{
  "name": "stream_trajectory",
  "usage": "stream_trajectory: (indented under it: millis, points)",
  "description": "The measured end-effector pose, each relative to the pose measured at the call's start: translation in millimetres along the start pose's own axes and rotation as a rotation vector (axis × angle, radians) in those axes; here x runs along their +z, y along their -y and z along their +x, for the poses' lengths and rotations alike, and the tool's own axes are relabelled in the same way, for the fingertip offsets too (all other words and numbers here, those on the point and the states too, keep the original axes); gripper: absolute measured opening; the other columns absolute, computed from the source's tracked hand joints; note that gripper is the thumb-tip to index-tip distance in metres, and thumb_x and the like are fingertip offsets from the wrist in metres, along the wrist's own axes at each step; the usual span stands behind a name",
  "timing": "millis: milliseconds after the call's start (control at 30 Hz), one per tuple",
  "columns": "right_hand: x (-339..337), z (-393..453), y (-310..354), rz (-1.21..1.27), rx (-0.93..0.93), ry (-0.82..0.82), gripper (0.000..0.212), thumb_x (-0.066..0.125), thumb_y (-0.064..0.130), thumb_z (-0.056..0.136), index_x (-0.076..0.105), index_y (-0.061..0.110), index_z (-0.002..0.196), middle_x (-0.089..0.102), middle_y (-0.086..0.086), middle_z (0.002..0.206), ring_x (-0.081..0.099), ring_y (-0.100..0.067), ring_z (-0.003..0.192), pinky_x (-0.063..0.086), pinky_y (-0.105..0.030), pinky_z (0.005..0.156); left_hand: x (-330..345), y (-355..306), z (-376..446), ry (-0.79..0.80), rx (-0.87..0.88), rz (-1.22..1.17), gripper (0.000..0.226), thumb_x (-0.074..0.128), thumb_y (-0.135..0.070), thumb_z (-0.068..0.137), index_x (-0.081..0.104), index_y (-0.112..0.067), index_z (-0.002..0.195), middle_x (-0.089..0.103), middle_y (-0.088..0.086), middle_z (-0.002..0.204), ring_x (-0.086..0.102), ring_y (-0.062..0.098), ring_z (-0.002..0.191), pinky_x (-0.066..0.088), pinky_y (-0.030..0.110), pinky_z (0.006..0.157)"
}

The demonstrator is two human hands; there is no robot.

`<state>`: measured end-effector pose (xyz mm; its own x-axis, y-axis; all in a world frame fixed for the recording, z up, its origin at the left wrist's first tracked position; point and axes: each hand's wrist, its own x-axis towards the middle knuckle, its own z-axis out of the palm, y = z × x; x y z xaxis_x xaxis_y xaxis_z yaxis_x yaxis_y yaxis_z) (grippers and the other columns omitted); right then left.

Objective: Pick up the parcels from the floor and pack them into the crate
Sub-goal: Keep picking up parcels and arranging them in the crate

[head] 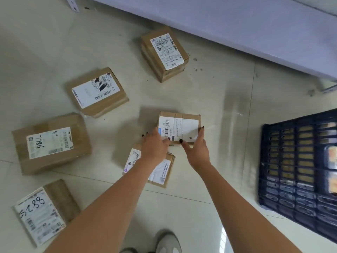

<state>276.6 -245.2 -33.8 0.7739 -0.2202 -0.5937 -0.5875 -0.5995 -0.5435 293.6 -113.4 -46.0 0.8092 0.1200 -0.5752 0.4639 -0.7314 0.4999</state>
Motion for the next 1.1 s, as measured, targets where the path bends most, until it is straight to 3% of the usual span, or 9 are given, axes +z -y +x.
stream_trajectory:
  millis: [100,233,433,600,667,767,833,967,1100]
  points:
    - [-22,-38,18,0.085,0.031,0.008,0.071,0.054,0.029,0.093,0.012,0.011,0.147,0.044,-0.008,0.142,0.052,-0.023,0.12,0.046,-0.038,0.097,-27,-20,-33,-0.045,0.025,-0.206,0.04,0.051,-0.015,0.088,0.039,-0.006,0.125,0.056,0.014,0.124,0.056,0.032,0.105,0.047,0.042,0.09]
    - [-66,-109,53,0.247,0.05,-0.014,0.051,0.055,0.025,0.093,0.029,0.015,0.136,0.057,-0.002,0.125,0.057,-0.015,0.098,0.044,-0.022,0.073,-73,-55,-94,-0.072,0.047,-0.305,0.054,0.055,-0.009,0.087,0.033,-0.009,0.137,0.05,0.012,0.131,0.052,0.027,0.116,0.046,0.036,0.095]
    - [-150,-210,101,0.296,0.064,-0.037,0.062,0.053,0.021,0.094,0.021,0.027,0.146,0.057,0.003,0.116,0.053,-0.007,0.096,0.041,-0.015,0.075,-145,-113,-192,-0.039,0.063,-0.362,0.057,0.055,-0.009,0.09,0.031,-0.011,0.141,0.046,0.008,0.139,0.046,0.021,0.127,0.041,0.033,0.105]
    - [-213,-238,118,0.287,0.01,-0.121,0.059,0.056,0.02,0.093,0.028,0.026,0.145,0.056,0.007,0.11,0.056,-0.008,0.092,0.04,-0.014,0.07,-167,-162,-236,-0.04,0.084,-0.444,0.066,0.061,-0.007,0.085,0.029,-0.022,0.141,0.049,0.003,0.135,0.047,0.013,0.119,0.047,0.031,0.098]
    - [-237,-237,115,0.277,-0.01,-0.15,0.056,0.056,0.018,0.092,0.032,0.024,0.142,0.057,0.007,0.108,0.059,-0.013,0.098,0.045,-0.017,0.072,-164,-183,-245,-0.02,0.108,-0.479,0.075,0.062,-0.003,0.082,0.025,-0.027,0.142,0.049,0.002,0.132,0.047,0.013,0.118,0.048,0.037,0.098]
    - [-277,-234,102,0.277,-0.02,-0.184,0.057,0.058,0.018,0.091,0.033,0.02,0.142,0.057,0.0,0.127,0.057,-0.021,0.115,0.05,-0.036,0.093,-150,-223,-254,-0.025,0.148,-0.453,0.081,0.066,-0.005,0.08,0.022,-0.029,0.143,0.052,0.008,0.125,0.05,0.017,0.114,0.051,0.041,0.093]
    - [-306,-231,84,0.3,-0.025,-0.213,0.058,0.06,0.018,0.09,0.033,0.019,0.141,0.055,-0.002,0.133,0.056,-0.022,0.117,0.049,-0.039,0.097,-133,-252,-261,-0.036,0.162,-0.418,0.081,0.068,-0.01,0.079,0.022,-0.03,0.144,0.052,0.009,0.123,0.052,0.013,0.107,0.053,0.032,0.088]
    - [-371,-228,22,0.364,-0.023,-0.189,0.056,0.061,0.019,0.089,0.033,0.021,0.137,0.054,-0.002,0.135,0.054,-0.022,0.121,0.048,-0.037,0.096,-76,-317,-294,-0.095,0.16,-0.386,0.08,0.067,-0.011,0.081,0.022,-0.033,0.142,0.04,0.005,0.119,0.044,-0.004,0.09,0.042,-0.003,0.065]
    - [-454,-234,-60,0.393,-0.07,-0.162,0.051,0.063,0.019,0.088,0.035,0.024,0.131,0.058,-0.001,0.128,0.058,-0.013,0.111,0.051,-0.028,0.089,7,-392,-337,-0.152,0.133,-0.399,0.078,0.065,-0.004,0.081,0.024,-0.028,0.142,0.03,0.009,0.122,0.038,0.008,0.096,0.041,-0.002,0.065]
